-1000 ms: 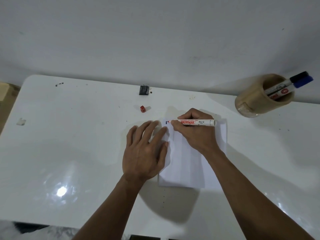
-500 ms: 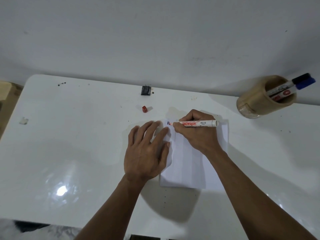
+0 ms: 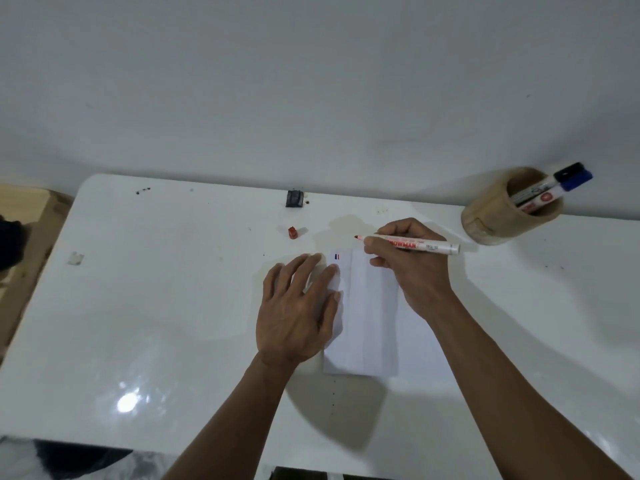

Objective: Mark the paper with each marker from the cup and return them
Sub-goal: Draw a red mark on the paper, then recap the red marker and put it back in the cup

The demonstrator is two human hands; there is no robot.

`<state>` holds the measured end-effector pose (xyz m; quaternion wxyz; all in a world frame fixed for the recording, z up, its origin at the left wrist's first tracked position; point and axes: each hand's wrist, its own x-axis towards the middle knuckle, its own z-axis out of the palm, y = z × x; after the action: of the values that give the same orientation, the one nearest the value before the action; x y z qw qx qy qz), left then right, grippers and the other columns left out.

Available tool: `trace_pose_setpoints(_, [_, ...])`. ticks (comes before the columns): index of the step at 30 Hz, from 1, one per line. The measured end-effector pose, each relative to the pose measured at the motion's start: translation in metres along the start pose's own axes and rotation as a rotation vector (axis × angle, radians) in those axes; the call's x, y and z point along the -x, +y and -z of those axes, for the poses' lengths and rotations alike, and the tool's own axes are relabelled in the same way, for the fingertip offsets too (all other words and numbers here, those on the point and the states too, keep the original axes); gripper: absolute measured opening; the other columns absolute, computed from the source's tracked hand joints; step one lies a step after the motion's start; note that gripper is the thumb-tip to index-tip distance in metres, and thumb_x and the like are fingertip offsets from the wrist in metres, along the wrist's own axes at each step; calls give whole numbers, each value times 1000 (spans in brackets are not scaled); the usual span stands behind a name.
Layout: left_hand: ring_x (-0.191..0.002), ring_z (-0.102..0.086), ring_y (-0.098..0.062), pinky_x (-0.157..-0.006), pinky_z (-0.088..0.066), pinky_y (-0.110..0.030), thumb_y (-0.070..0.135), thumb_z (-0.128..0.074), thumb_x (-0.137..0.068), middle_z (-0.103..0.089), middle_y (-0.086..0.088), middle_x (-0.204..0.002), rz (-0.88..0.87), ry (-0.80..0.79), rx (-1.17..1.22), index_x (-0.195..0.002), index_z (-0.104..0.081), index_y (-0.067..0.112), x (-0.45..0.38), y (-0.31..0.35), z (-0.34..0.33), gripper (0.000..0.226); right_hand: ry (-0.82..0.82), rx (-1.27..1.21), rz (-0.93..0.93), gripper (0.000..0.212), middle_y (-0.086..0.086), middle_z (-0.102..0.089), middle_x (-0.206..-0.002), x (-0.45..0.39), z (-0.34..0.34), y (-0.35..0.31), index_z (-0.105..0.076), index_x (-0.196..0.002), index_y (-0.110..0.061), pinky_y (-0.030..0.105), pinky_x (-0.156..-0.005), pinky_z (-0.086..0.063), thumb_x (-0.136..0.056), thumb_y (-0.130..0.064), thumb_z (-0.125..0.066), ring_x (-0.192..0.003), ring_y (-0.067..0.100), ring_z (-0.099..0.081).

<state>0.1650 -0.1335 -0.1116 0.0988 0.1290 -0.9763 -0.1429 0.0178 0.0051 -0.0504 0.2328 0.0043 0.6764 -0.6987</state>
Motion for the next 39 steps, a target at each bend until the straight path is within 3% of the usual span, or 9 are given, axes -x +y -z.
trace_pose_setpoints(6, [-134,-50,-21,-112,-38,-47,44,-42,-100,-57,-2,-143,79,-45,224,-135,-58,22,1,3,16,44,-11,-97,15,17,13,-74,-94,39,3,-27,-71,-82,-7,32,-68,-59,-80,9,-78,-86,25,-73])
trace_pose_setpoints(10, [-123,-56,-26,-101,-51,-43,31,-55,-96,-59,-5,-134,323,32,402,-134,-55,16,-7,4,38,41,40,-146,6,16,13,-75,-83,61,-2,-38,-70,-83,-10,28,-63,-58,-82,3,-78,-81,30,-76])
trace_pose_setpoints(16, [-128,-51,-30,-103,-45,-47,35,-53,-98,-55,-9,-137,582,-31,353,-141,-48,17,-61,-7,57,47,39,-101,-8,11,19,-75,-88,71,-11,-38,-71,-85,-2,33,-68,-62,-82,6,-78,-82,28,-73])
trace_pose_setpoints(19, [-122,-55,-31,-99,-46,-45,31,-56,-98,-63,-8,-125,597,-121,313,-133,-57,17,-76,-11,53,38,27,-101,-49,13,16,-78,-86,66,-15,-42,-73,-86,-6,29,-65,-60,-82,5,-78,-83,28,-77])
trace_pose_setpoints(23, [-108,-61,-31,-92,-48,-39,23,-58,-97,-69,-8,-113,603,-111,349,-112,-70,14,-73,-10,48,21,50,-106,-50,13,18,-76,-83,62,-18,-49,-69,-88,-3,30,-62,-59,-82,2,-80,-76,26,-78])
trace_pose_setpoints(26, [-93,-68,-22,-85,-50,-30,19,-65,-93,-76,-4,-98,678,-37,596,-102,-74,13,-67,1,62,15,55,-74,6,12,26,-75,-86,69,-19,-52,-70,-86,-1,35,-67,-61,-81,0,-81,-78,28,-76])
trace_pose_setpoints(28, [-85,-68,-19,-81,-55,-32,19,-67,-91,-77,0,-88,778,18,864,-94,-77,16,-60,14,82,10,49,-61,50,11,24,-76,-84,79,-20,-58,-72,-89,0,38,-70,-62,-82,1,-80,-79,30,-77])
trace_pose_setpoints(33, [-85,-63,-19,-79,-51,-37,21,-63,-96,-72,-4,-93,879,2,1514,-93,-76,11,-27,38,133,16,81,-84,165,15,18,-78,-83,118,-30,-76,-70,-91,0,34,-64,-63,-82,-6,-81,-76,31,-78])
trace_pose_setpoints(39, [-85,-58,-18,-81,-47,-37,26,-61,-96,-70,0,-93,832,-99,1699,-89,-78,17,20,52,165,21,92,-68,244,13,15,-79,-80,168,-41,-80,-71,-89,0,31,-61,-62,-83,-8,-81,-73,28,-79])
